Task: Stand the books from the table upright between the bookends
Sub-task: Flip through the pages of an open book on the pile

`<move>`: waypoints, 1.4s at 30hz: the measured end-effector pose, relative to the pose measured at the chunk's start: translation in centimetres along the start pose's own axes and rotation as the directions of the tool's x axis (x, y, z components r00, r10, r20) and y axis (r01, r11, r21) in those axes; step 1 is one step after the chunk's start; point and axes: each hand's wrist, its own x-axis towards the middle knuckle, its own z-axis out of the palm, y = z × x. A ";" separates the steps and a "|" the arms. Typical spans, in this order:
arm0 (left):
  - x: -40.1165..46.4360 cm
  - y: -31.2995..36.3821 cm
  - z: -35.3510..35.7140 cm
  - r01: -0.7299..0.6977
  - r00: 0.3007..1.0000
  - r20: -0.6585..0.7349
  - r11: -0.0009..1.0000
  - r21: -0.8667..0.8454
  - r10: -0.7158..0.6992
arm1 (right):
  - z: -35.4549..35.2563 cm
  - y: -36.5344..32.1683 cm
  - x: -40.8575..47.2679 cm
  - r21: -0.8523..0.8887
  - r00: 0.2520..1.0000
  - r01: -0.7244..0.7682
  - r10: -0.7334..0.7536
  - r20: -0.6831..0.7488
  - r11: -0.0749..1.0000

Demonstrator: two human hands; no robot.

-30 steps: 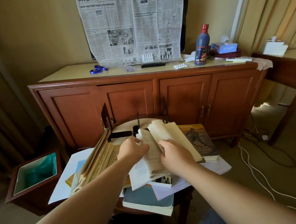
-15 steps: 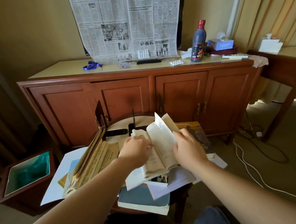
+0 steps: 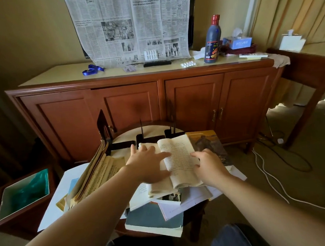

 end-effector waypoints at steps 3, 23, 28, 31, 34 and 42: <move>0.7 0.6 -0.5 -0.011 1.000 0.011 1.000 -0.017 0.011 | 0.2 0.2 -0.1 -0.071 0.998 0.004 0.001 0.062 0.997; 5.1 3.1 0.9 -0.026 0.996 0.083 0.995 0.098 0.018 | 2.3 1.5 6.0 -0.395 0.913 0.388 -0.288 0.288 0.833; 5.4 3.2 1.0 -0.032 0.997 0.079 0.989 0.142 0.021 | 3.5 0.6 9.2 -0.430 0.932 0.325 -0.206 0.299 0.842; 5.3 3.3 0.9 -0.014 0.996 0.087 0.989 0.147 0.001 | 4.0 0.2 9.7 -0.459 0.945 0.279 -0.155 0.288 0.844; 5.1 3.5 1.1 -0.006 0.993 0.114 0.986 0.167 -0.014 | 4.3 1.0 8.8 -0.446 0.948 0.286 -0.184 0.258 0.848; 5.0 4.2 0.7 -0.002 0.996 0.091 0.976 0.219 -0.018 | 3.4 5.3 1.5 -0.406 0.898 0.439 -0.372 0.235 0.802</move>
